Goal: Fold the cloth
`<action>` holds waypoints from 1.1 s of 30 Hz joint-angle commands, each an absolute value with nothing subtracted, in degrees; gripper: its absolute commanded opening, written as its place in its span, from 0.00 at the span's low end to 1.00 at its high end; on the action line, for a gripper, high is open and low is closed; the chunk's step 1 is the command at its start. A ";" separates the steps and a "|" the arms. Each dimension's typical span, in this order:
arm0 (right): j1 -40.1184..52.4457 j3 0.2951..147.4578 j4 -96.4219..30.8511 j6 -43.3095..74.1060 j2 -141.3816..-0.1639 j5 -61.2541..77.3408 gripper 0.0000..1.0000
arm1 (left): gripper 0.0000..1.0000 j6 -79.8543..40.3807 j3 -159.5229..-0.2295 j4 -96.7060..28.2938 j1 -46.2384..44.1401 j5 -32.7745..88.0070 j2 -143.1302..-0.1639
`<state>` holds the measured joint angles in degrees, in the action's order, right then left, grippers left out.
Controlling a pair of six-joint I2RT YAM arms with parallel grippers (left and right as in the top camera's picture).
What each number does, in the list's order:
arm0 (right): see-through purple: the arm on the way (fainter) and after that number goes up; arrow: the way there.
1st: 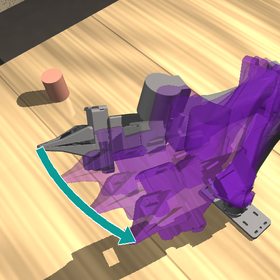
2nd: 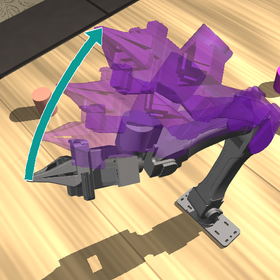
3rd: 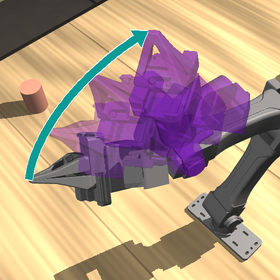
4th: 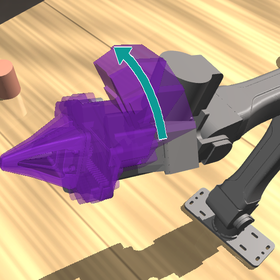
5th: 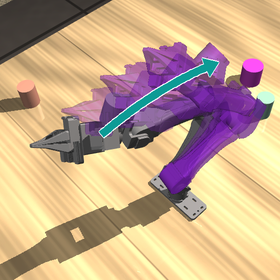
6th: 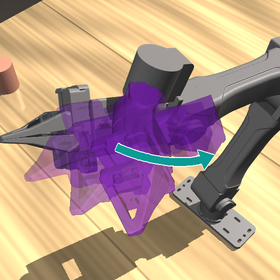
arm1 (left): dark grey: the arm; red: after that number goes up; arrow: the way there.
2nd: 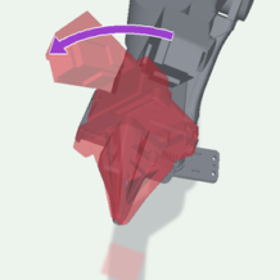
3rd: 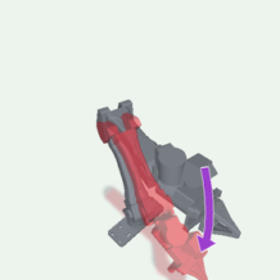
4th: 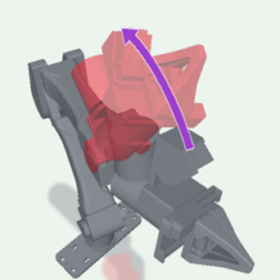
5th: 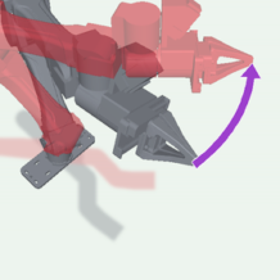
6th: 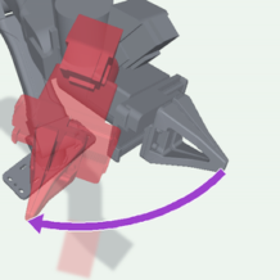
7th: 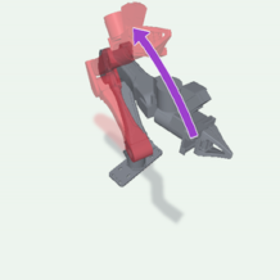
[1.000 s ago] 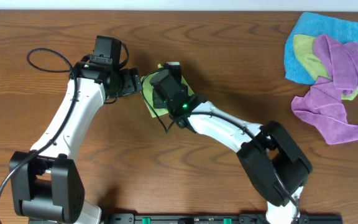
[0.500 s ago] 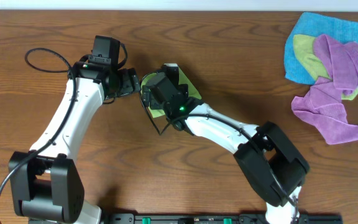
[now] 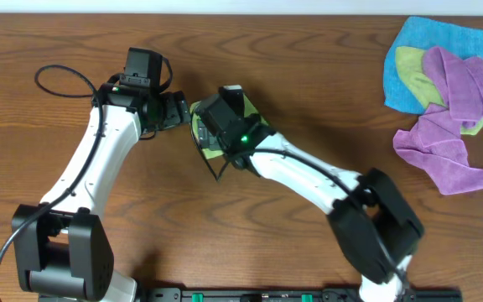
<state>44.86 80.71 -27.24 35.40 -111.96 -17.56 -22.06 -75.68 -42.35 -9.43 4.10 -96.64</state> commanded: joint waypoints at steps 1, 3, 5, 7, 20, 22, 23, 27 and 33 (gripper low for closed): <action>44.84 85.47 -35.14 42.24 -105.95 -14.39 0.99 | 0.95 -21.80 -76.73 -42.46 -9.65 4.51 -95.88; 43.90 86.37 -39.66 43.27 -104.62 -7.62 0.99 | 0.95 -21.78 -76.73 -42.61 -9.65 4.51 -95.88; 42.11 86.37 -42.81 42.28 -104.09 1.06 0.99 | 0.95 -21.47 -76.73 -42.85 -9.65 4.51 -95.88; 40.25 86.32 -44.88 26.68 -104.27 8.69 0.99 | 0.95 -19.29 -76.73 -43.13 -9.67 4.51 -95.88; 38.17 84.12 -41.74 -22.76 -105.47 -9.96 0.99 | 0.95 -8.03 -76.73 -52.29 -5.91 0.30 -95.46; 37.82 83.72 -38.44 -25.50 -106.96 -10.55 0.99 | 0.95 -7.64 -76.73 -54.74 -3.44 -0.03 -94.00; 37.63 83.72 -37.87 -26.79 -107.87 -10.74 0.99 | 0.95 -7.64 -76.73 -55.57 -2.04 -0.01 -92.68; 37.39 83.70 -37.98 -31.20 -111.33 -10.79 0.99 | 0.95 -6.04 -76.62 -57.04 2.22 -0.14 -86.87; 37.43 83.68 -40.07 -30.65 -112.40 -10.96 0.99 | 0.95 -4.69 -76.55 -61.39 3.95 -3.22 -82.74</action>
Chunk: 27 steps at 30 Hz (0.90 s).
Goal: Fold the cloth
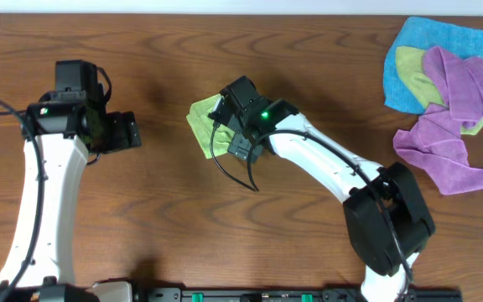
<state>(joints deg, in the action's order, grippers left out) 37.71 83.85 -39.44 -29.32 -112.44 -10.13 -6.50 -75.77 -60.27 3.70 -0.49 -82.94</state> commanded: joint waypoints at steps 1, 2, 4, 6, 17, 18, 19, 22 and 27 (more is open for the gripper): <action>37.58 83.68 -41.28 -30.20 -112.40 -10.94 0.99 | 0.95 -4.69 -76.55 -61.78 3.97 -3.27 -82.70; 37.85 83.68 -42.81 -28.97 -112.40 -10.94 0.99 | 0.95 -4.69 -76.53 -62.17 3.95 -3.22 -82.70; 38.63 83.68 -44.73 -28.32 -112.29 -10.94 0.96 | 0.95 -4.69 -76.16 -62.19 3.97 -3.25 -82.70; 39.64 83.42 -43.40 -28.77 -112.31 -10.31 0.95 | 0.95 -4.71 -75.88 -61.80 3.95 -3.22 -82.72; 40.40 79.81 -36.12 -31.42 -113.60 -8.78 0.64 | 0.95 -4.69 -75.79 -60.62 3.95 -3.20 -82.72; 40.42 79.81 -35.40 -31.42 -113.60 -8.75 0.59 | 0.95 -4.71 -75.79 -60.40 3.97 -3.20 -82.72; 40.42 79.81 -34.72 -31.44 -113.60 -8.23 0.59 | 0.95 -4.69 -75.79 -60.18 3.95 -3.20 -82.72; 40.42 79.81 -33.26 -32.03 -113.82 -5.45 0.60 | 0.95 -4.69 -75.79 -59.79 3.95 -3.20 -82.72; 40.42 79.81 -33.17 -32.03 -114.76 -5.19 0.61 | 0.95 -4.69 -75.33 -59.55 3.97 -3.22 -82.72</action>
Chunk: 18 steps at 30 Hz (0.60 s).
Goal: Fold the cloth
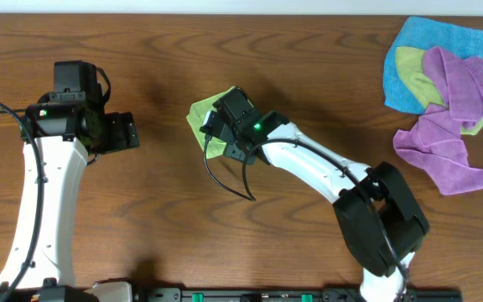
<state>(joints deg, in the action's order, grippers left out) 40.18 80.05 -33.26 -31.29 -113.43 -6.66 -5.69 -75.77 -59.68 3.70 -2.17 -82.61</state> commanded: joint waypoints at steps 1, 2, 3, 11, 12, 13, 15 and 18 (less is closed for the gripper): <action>40.42 79.81 -33.17 -32.03 -115.00 -4.73 0.61 | 0.95 -4.69 -75.11 -59.40 3.97 -3.22 -82.72; 40.42 79.81 -33.21 -32.03 -115.31 -4.29 0.61 | 0.95 -4.69 -74.91 -59.29 3.97 -3.22 -82.72; 40.42 79.79 -33.30 -32.03 -115.55 -4.23 0.61 | 0.95 -4.71 -74.63 -59.11 3.97 -3.20 -82.72; 40.42 79.79 -30.30 -32.49 -116.60 -4.32 0.22 | 0.95 -4.71 -73.95 -58.02 3.97 -3.20 -82.72; 40.42 79.79 -30.20 -32.47 -116.60 -4.32 0.18 | 0.95 -4.71 -73.95 -58.04 3.97 -3.18 -82.72; 40.42 79.79 -30.20 -32.47 -116.60 -4.27 0.17 | 0.95 -4.71 -73.95 -58.04 3.97 -3.18 -82.72; 40.42 79.79 -30.20 -32.47 -116.60 -4.27 0.05 | 0.95 -4.71 -73.95 -58.04 3.97 -3.18 -82.72; 40.42 79.79 -30.04 -32.42 -116.60 -4.29 0.02 | 0.95 -4.71 -73.95 -58.04 3.97 -3.18 -82.72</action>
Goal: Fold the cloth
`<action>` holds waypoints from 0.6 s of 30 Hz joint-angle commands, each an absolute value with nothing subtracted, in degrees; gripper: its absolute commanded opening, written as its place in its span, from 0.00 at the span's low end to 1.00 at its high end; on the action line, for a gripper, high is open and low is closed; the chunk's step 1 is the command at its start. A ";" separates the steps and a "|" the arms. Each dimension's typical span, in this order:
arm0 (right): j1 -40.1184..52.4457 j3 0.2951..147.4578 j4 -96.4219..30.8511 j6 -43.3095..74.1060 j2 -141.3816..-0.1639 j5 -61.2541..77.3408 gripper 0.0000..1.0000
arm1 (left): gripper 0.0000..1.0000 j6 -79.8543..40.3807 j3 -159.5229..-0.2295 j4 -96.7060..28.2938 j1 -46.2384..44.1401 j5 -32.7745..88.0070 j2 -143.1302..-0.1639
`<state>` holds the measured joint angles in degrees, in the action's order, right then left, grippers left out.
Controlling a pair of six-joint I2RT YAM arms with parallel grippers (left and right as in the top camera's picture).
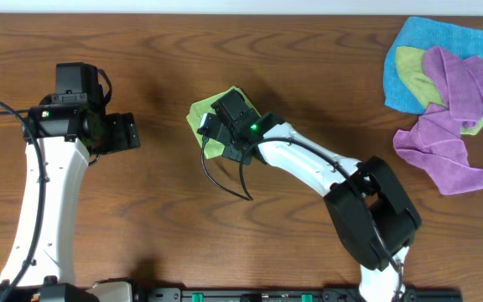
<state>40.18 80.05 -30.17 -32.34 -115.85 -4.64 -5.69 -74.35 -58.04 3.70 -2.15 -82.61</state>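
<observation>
A yellow-green cloth [198, 113] lies folded small on the wooden table [309, 67], left of centre. My right gripper [210, 128] is down over the cloth, and its wrist housing covers most of it. The fingers are hidden under the housing, so their state does not show. Only the cloth's left edge and a strip at its bottom stick out. My left gripper [129, 133] hovers well to the left of the cloth, apart from it, open with nothing in it.
At the far right a blue cloth [455, 42] lies flat with a yellow-green cloth [411, 71] and a purple one [464, 80] on it. Another purple cloth [443, 151] lies crumpled below them. A black cable [225, 180] loops under the right arm.
The right wrist has shifted very slightly on the cloth. The left arm and the cloth pile have not moved.
Both grippers were first together at the green cloth, the left one at its left edge. Then the left arm was drawn back far to the left, with the right gripper alone on the folded cloth. The right gripper has since stayed over it, moved slightly left.
</observation>
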 commanded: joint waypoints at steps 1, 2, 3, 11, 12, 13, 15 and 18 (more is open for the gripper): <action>40.42 79.81 -29.93 -32.42 -116.60 -4.29 0.01 | 0.95 -4.71 -73.95 -58.04 3.97 -3.16 -82.72; 40.53 79.81 -29.50 -31.99 -116.60 -4.45 0.01 | 0.95 -4.71 -73.95 -58.04 3.97 -3.16 -82.72; 40.56 79.81 -28.95 -31.03 -116.57 -4.91 0.01 | 0.95 -4.71 -73.95 -58.04 3.97 -3.16 -82.72; 40.58 79.88 -23.00 -27.94 -114.15 -12.40 0.01 | 0.95 -4.73 -73.95 -58.08 3.95 -2.96 -82.72; 40.58 79.88 -22.13 -27.38 -113.84 -13.63 0.01 | 0.95 -4.73 -73.95 -58.08 3.95 -2.98 -82.72; 40.58 79.88 -21.23 -27.20 -113.49 -14.87 0.01 | 0.95 -4.73 -73.95 -58.08 3.95 -2.96 -82.72; 40.60 79.88 -19.62 -25.63 -113.14 -17.15 0.01 | 0.95 -4.73 -73.95 -58.06 3.95 -2.98 -82.72; 40.60 79.88 -17.28 -21.85 -112.92 -21.61 0.01 | 0.95 -4.73 -73.95 -58.06 3.95 -2.98 -82.72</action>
